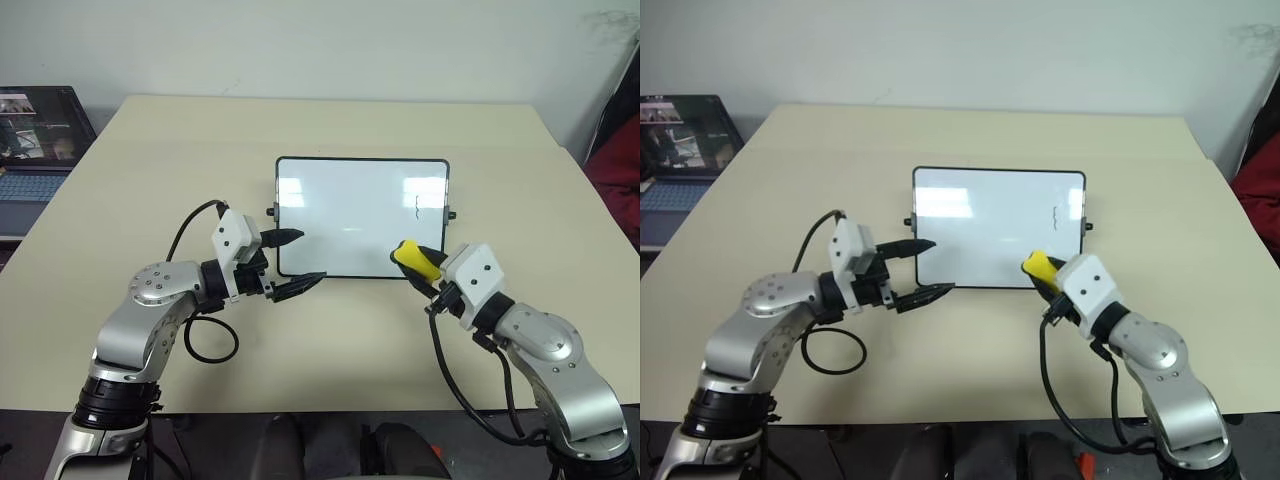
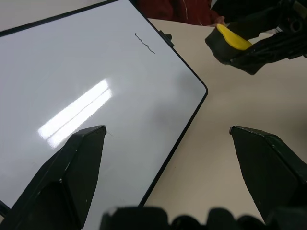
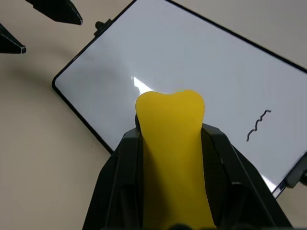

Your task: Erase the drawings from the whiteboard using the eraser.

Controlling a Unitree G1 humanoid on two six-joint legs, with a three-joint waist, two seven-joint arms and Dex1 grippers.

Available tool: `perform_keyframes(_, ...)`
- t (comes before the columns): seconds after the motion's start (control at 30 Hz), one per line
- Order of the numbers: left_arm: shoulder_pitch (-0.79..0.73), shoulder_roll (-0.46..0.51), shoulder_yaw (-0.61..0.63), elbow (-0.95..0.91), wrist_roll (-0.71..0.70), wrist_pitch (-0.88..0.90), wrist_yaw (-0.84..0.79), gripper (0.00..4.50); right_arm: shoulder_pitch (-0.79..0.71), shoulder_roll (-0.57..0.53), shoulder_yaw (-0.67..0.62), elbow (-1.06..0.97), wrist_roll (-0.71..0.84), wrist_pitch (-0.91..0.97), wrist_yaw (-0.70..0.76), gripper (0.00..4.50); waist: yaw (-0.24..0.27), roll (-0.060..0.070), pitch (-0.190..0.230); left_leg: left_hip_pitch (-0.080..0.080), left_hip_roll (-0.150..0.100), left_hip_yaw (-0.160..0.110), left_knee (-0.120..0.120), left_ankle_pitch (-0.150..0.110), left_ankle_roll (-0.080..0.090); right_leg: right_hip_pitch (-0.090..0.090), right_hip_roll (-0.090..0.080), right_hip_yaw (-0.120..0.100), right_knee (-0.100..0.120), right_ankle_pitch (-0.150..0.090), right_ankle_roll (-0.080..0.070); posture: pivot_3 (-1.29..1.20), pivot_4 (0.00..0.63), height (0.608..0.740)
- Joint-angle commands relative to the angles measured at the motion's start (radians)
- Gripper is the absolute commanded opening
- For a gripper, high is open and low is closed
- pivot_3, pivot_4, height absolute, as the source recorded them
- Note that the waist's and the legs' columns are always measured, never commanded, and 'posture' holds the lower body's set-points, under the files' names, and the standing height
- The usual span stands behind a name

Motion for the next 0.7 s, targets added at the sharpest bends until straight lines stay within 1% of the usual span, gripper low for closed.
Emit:
perform_keyframes(0.03, -0.019, -0.003, 0.007, -0.03, 0.0, -0.013, 0.004, 4.5, -0.075, -0.015, -0.027, 0.043, 0.0, -0.041, -0.003, 1.26, 0.0, 0.0, 0.0, 0.0, 0.0, 0.0, 0.0, 0.0, 0.0, 0.0, 0.0, 0.0, 0.0, 0.0, 0.0, 0.0, 0.15, 0.74)
perform_keyframes(0.2, -0.036, -0.004, -0.004, -0.034, 0.006, -0.014, 0.0, 4.5, -0.256, -0.019, -0.023, 0.219, -0.068, -0.063, -0.06, 1.26, -0.001, 0.0, 0.0, 0.0, 0.0, 0.0, 0.001, 0.0, 0.0, 0.0, 0.0, 0.0, 0.0, 0.001, -0.002, 0.0, 0.15, 0.74)
perform_keyframes(0.33, -0.05, -0.007, -0.014, -0.05, -0.01, 0.0, -0.012, 4.5, -0.387, 0.016, 0.015, 0.385, -0.126, -0.082, -0.115, 1.26, -0.001, 0.0, 0.0, 0.0, 0.0, 0.001, 0.001, 0.0, 0.0, 0.0, 0.0, 0.0, 0.0, 0.001, -0.002, 0.0, 0.15, 0.74)
perform_keyframes(0.57, -0.071, -0.003, -0.02, -0.048, -0.009, 0.001, -0.031, 4.5, -0.538, 0.084, 0.049, 0.668, -0.193, -0.183, -0.189, 1.26, -0.001, 0.0, 0.0, 0.0, 0.0, 0.002, 0.001, 0.0, 0.0, -0.001, 0.0, 0.001, 0.0, 0.001, -0.002, 0.0, 0.15, 0.74)
perform_keyframes(0.7, -0.074, -0.001, -0.021, -0.048, -0.008, 0.003, -0.033, 4.5, -0.566, 0.094, 0.05, 0.786, -0.215, -0.251, -0.217, 1.26, -0.001, 0.0, 0.0, 0.0, 0.0, 0.002, 0.001, 0.0, 0.0, -0.001, 0.0, 0.001, 0.0, 0.001, -0.003, 0.0, 0.15, 0.74)
